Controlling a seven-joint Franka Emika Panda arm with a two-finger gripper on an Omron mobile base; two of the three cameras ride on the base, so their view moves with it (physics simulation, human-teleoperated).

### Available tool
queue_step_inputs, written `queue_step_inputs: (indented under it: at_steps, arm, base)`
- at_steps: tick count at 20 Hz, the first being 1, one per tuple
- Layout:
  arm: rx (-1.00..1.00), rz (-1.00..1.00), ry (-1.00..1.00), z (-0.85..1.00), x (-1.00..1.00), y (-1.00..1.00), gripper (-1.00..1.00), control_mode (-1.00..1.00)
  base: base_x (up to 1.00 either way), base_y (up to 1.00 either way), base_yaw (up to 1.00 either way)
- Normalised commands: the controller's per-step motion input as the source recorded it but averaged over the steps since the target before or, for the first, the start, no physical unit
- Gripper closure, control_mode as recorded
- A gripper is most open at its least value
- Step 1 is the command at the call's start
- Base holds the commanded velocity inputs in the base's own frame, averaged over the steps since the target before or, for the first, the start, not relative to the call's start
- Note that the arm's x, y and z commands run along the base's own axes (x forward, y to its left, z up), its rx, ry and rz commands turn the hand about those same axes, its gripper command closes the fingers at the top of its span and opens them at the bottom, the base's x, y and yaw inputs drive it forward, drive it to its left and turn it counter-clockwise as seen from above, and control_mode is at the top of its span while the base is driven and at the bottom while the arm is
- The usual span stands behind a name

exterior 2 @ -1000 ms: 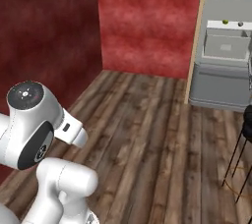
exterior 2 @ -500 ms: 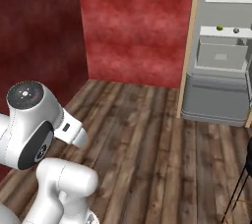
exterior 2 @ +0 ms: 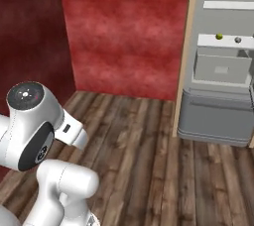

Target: Pick the egg and butter from the fridge and place them by the bowl for mixing.

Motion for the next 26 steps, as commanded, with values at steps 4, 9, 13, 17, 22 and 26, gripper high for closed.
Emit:
queue_step_inputs:
  at_steps: [4,9,13,17,22,26]
  arm:
    - [0.0,0.0,0.0,0.0,0.0,0.0,-1.0,1.0]
    - [0.0,0.0,0.0,0.0,0.0,0.0,-1.0,1.0]
    - [0.0,0.0,0.0,0.0,0.0,0.0,-1.0,1.0]
    - [0.0,0.0,0.0,0.0,0.0,0.0,-1.0,1.0]
    - [0.0,0.0,0.0,0.0,0.0,0.0,-1.0,1.0]
    - [0.0,0.0,0.0,0.0,0.0,0.0,-1.0,1.0]
  base:
    - [1.0,-0.09,-0.05]
    - [1.0,-0.21,-0.06]
    - [1.0,-0.4,-0.13]
    - [1.0,-0.59,-0.13]
    - [1.0,-0.69,-0.06]
    - [1.0,-0.58,-0.09]
